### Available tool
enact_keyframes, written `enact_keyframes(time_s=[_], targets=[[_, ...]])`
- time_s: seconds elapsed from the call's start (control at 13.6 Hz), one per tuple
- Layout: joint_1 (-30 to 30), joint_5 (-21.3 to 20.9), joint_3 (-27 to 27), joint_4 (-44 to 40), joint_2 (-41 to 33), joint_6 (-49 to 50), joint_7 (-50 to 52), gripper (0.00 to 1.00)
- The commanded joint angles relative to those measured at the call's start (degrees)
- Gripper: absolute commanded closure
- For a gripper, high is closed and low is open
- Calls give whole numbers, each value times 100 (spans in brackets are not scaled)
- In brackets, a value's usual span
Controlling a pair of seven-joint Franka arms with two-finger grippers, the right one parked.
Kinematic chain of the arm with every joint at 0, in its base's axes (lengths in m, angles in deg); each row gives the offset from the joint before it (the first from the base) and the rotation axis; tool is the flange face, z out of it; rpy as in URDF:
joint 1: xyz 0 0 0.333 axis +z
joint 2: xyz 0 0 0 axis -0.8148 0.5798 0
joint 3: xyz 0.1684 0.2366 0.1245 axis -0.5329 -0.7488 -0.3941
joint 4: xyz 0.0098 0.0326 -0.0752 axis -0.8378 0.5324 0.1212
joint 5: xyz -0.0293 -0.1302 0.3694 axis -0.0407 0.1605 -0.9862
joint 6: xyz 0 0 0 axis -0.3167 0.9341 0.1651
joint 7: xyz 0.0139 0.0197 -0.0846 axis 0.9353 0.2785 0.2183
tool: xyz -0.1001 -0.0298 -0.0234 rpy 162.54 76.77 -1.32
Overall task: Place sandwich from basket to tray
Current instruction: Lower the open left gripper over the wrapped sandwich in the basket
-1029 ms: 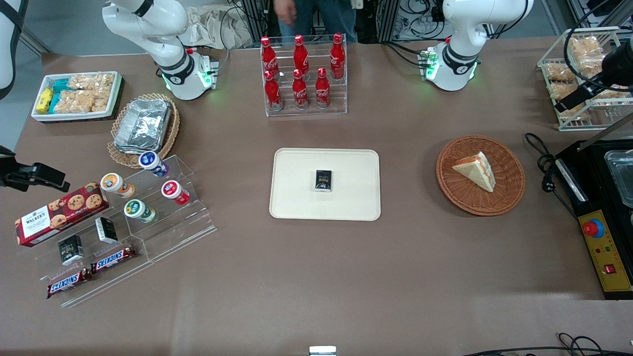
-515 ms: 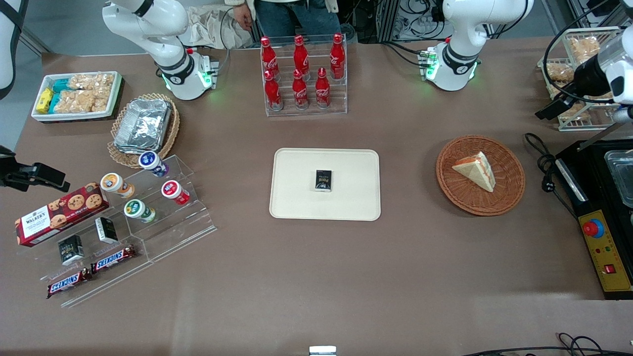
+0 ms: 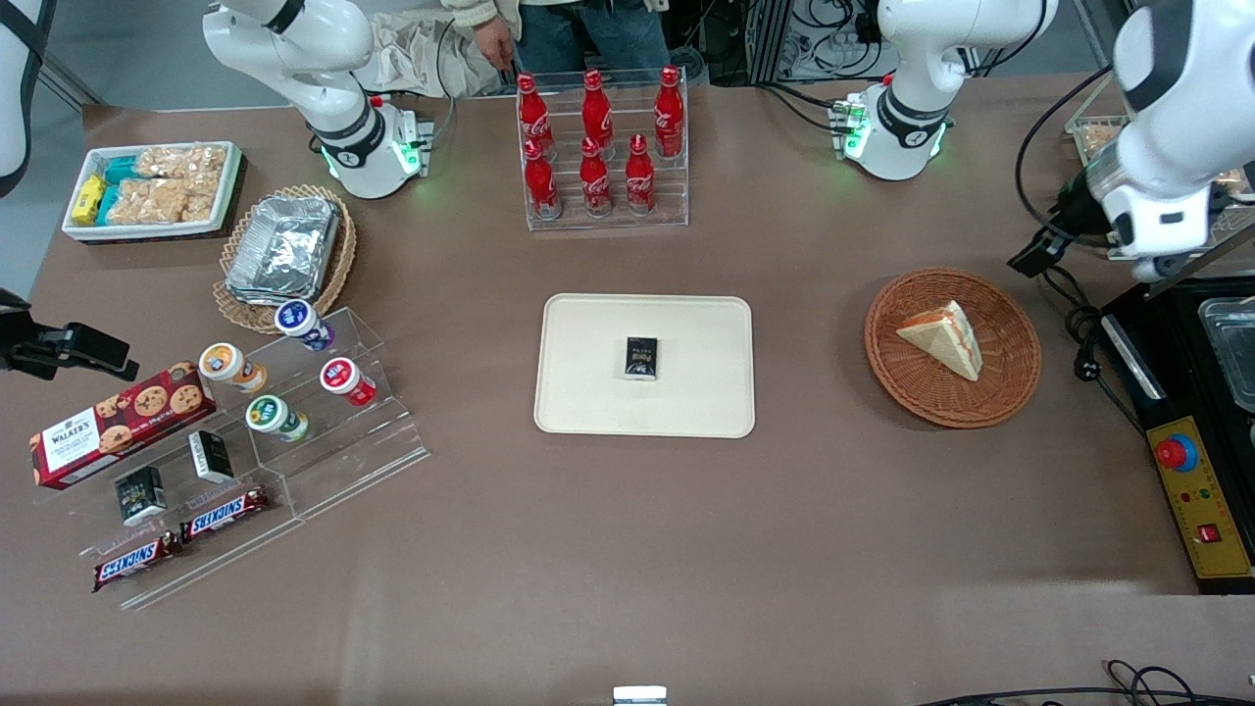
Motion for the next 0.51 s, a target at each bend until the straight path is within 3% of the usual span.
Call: enact_keyframes(time_s=[0.0, 0.44], targets=[[-19, -134, -10, 19, 358, -290, 272, 0], [-1, -134, -10, 422, 947, -1150, 737, 0]])
